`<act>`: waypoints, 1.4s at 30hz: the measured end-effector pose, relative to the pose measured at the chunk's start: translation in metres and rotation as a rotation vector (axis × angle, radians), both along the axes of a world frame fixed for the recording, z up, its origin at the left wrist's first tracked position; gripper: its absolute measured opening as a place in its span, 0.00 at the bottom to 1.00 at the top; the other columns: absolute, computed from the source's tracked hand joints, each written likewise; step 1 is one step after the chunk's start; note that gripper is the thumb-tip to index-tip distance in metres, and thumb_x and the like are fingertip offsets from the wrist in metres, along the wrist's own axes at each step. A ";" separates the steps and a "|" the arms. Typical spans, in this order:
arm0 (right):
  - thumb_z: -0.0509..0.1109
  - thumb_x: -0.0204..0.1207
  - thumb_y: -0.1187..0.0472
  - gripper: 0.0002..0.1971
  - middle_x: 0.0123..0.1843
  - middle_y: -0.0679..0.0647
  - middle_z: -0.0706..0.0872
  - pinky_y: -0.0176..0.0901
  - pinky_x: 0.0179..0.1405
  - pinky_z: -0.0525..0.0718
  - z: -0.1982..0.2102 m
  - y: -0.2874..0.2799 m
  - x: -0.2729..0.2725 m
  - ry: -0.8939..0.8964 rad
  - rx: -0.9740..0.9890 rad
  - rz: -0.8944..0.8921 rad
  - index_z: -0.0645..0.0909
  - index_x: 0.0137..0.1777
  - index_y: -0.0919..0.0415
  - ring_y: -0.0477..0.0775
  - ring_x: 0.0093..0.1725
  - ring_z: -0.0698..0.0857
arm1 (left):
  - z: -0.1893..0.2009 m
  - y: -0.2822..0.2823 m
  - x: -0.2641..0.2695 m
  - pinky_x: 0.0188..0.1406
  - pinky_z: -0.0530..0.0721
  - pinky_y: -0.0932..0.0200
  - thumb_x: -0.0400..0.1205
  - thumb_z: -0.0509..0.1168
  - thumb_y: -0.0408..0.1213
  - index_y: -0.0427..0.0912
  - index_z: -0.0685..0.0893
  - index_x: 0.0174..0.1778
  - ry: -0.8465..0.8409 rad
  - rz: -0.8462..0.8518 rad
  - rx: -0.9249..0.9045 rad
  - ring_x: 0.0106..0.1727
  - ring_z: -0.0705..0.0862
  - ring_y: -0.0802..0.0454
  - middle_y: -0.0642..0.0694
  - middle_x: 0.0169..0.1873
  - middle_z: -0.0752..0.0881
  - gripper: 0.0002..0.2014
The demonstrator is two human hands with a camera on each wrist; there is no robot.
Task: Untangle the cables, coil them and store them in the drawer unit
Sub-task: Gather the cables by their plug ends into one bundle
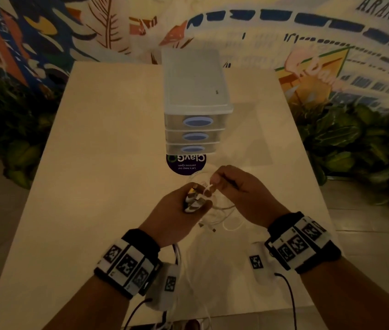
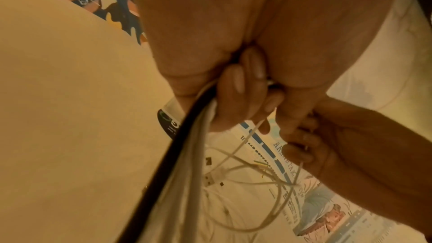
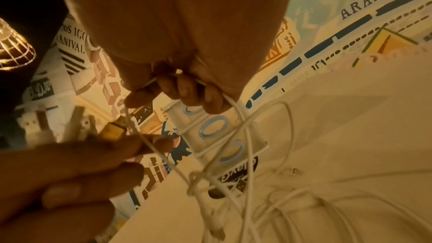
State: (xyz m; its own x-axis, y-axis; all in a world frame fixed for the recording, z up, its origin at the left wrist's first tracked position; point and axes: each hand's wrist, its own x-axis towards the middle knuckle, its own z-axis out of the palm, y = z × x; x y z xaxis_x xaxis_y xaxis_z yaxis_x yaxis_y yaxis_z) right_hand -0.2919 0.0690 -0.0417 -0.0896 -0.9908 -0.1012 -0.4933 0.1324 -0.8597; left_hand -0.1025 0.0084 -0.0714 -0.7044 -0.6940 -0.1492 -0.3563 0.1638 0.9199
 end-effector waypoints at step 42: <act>0.61 0.87 0.48 0.15 0.46 0.42 0.90 0.41 0.42 0.84 -0.012 0.005 -0.042 0.367 -0.143 -0.167 0.82 0.44 0.54 0.42 0.39 0.86 | 0.013 -0.004 0.014 0.18 0.63 0.63 0.85 0.61 0.44 0.39 0.80 0.51 0.508 0.487 0.382 0.19 0.64 0.55 0.44 0.22 0.69 0.11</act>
State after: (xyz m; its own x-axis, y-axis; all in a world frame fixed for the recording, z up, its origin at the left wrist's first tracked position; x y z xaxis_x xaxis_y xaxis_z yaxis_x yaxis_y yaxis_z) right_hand -0.3336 0.0745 -0.0533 -0.2547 -0.9614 0.1043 -0.7516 0.1289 -0.6469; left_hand -0.0881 0.0041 -0.0586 -0.3813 -0.9066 -0.1807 0.1706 -0.2611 0.9501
